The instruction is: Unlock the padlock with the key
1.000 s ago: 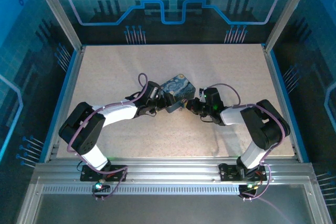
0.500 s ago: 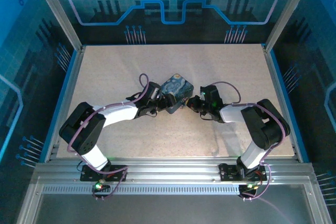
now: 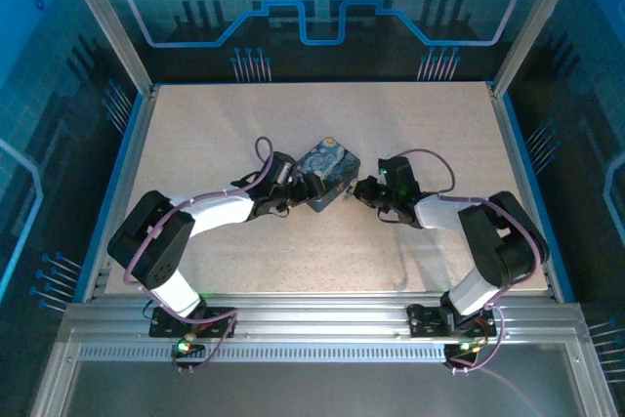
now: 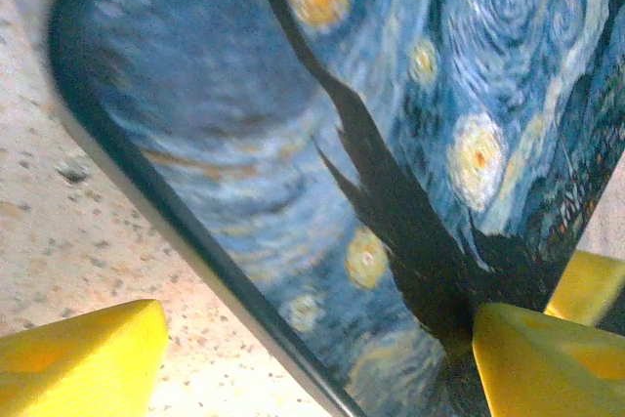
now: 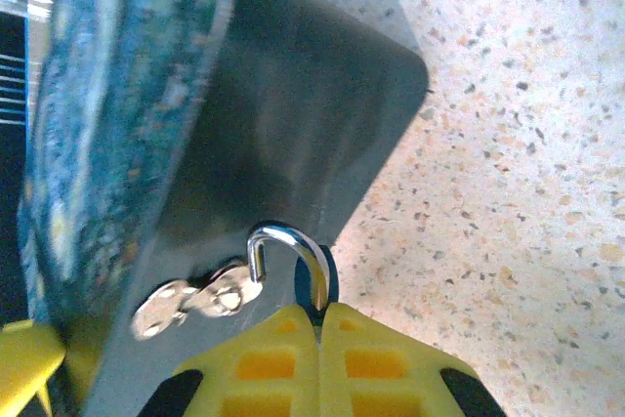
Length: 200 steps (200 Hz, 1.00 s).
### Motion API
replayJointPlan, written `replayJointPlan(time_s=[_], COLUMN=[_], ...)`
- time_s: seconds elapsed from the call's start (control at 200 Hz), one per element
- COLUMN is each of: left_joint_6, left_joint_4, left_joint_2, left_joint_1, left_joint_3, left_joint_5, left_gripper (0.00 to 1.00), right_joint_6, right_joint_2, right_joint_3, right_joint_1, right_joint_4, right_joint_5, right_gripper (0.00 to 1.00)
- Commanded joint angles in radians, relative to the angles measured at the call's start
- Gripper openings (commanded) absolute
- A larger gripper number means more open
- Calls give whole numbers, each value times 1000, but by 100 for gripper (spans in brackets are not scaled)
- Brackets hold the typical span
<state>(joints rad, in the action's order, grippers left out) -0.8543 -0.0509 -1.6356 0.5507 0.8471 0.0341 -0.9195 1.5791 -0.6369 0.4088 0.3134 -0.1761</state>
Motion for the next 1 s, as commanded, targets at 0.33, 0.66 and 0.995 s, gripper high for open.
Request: replayJointPlan(time_s=[0.33,0.66,0.995], left_joint_6=[102,144,171], left_joint_4=[105,123,168], left_joint_2=[-17,6,138], left_joint_1=[-117,-150,-161], left_joint_3=[41,105,83], left_joint_5=[16,37,6], left_gripper=[84,88,94], right_joint_6=[333,377,370], right_joint_2=[-286,-285,-164], right_joint_3=[32,78,102], right_joint_1=[13,116,137], right_joint_4=[-422,-478,-392], right_joint_5=[-118,-256,-254], right_gripper=[0,0,1])
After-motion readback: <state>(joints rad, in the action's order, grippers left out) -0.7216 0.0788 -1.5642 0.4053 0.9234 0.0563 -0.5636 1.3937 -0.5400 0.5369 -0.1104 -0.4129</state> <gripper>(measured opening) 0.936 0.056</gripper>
